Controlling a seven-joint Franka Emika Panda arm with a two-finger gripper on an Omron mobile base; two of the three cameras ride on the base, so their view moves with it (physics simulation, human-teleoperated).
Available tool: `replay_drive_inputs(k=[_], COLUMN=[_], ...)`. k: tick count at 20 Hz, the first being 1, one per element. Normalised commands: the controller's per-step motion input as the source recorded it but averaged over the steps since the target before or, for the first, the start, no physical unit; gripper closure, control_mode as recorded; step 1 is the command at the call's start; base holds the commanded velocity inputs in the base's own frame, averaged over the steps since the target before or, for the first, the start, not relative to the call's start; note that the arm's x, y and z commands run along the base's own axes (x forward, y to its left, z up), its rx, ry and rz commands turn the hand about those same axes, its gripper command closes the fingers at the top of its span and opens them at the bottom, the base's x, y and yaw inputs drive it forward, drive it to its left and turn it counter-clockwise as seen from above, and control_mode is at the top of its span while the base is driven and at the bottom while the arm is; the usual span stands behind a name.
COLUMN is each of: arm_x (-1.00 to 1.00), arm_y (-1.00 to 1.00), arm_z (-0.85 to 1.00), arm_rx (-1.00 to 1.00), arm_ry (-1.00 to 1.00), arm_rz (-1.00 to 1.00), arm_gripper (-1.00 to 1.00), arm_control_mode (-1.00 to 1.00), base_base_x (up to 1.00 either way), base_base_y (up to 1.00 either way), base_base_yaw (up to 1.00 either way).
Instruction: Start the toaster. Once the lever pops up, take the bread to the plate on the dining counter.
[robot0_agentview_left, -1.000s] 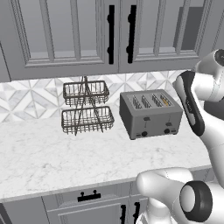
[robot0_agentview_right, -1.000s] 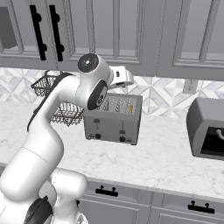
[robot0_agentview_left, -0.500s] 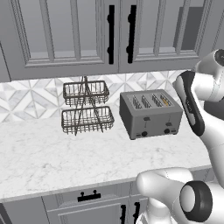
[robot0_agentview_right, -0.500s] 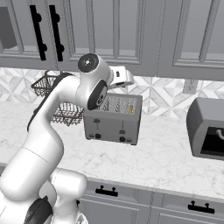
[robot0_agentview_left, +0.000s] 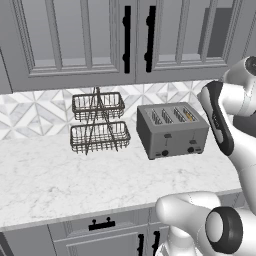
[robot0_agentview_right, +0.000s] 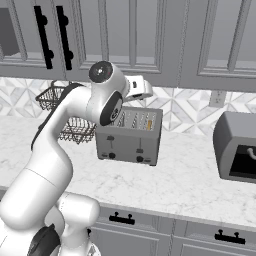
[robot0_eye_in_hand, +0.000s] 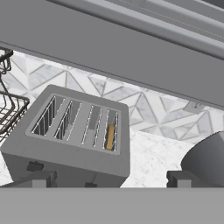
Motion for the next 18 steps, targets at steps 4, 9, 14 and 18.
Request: replay_drive_inputs(k=[4,9,14,18], arm_x=[0.0,0.0,0.0,0.0], arm_y=[0.0,0.0,0.0,0.0], arm_z=[0.0,0.0,0.0,0.0], arm_rx=[0.0,0.0,0.0,0.0], arm_ry=[0.0,0.0,0.0,0.0], arm_rz=[0.0,0.0,0.0,0.0], arm_gripper=[-1.0,-1.0,-1.0,-1.0], arm_control_mode=[-1.0,-1.0,-1.0,-1.0], base_base_x=[0.0,0.0,0.0,0.0], base_base_y=[0.0,0.0,0.0,0.0], base_base_yaw=[0.0,0.0,0.0,0.0])
